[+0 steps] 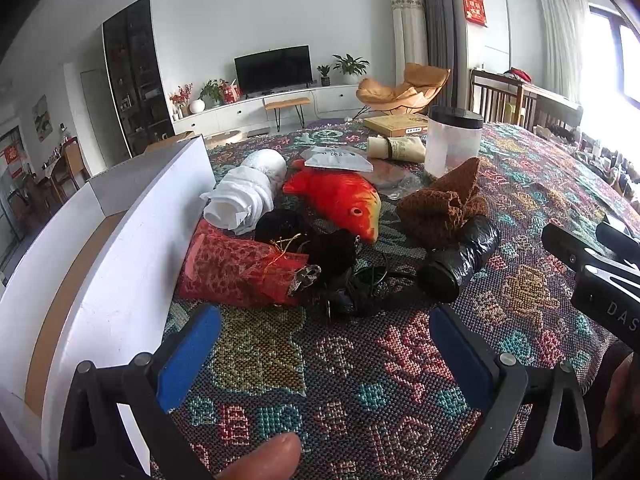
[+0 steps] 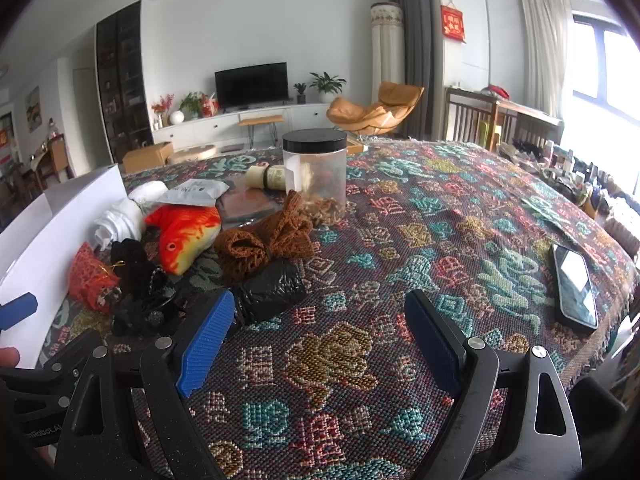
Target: Organize soft objects
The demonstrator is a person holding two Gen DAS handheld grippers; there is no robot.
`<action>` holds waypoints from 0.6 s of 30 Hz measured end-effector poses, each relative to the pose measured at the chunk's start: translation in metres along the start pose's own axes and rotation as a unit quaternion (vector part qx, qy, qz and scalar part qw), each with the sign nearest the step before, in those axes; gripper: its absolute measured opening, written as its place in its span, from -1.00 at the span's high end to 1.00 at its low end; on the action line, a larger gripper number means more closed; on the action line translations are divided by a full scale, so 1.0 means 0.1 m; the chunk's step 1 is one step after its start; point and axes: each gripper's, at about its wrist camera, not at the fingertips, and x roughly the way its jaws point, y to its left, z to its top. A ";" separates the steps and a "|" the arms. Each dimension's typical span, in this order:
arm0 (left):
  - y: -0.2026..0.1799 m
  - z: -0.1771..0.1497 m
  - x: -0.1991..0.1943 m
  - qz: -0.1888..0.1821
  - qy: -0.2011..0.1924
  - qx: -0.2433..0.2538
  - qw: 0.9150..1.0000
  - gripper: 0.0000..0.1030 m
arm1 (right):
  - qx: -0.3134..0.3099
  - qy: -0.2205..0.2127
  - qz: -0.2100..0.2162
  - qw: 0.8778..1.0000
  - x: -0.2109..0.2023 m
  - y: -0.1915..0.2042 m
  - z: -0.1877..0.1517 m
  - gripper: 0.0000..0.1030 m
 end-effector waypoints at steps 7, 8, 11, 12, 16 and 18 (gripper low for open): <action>0.01 -0.02 0.02 0.003 0.004 -0.001 1.000 -1.00 | 0.000 0.001 0.001 1.000 0.01 0.00 0.00 -0.73; 0.01 -0.02 0.02 0.003 0.004 -0.001 1.000 -1.00 | 0.000 0.001 0.001 1.000 0.00 0.00 0.00 -0.73; 0.02 -0.02 0.03 0.004 0.005 -0.002 1.000 -1.00 | 0.000 0.001 0.001 1.000 0.01 0.00 0.00 -0.73; 0.02 -0.02 0.03 0.004 0.006 -0.002 1.000 -1.00 | -0.001 0.001 0.001 1.000 0.01 0.01 0.00 -0.73; 0.01 -0.03 0.05 0.004 0.008 -0.001 1.000 -1.00 | 0.000 0.001 0.001 1.000 0.01 0.00 0.00 -0.73; 0.01 -0.04 0.05 0.005 0.009 -0.001 1.000 -1.00 | 0.000 0.001 0.001 1.000 0.01 0.01 0.00 -0.73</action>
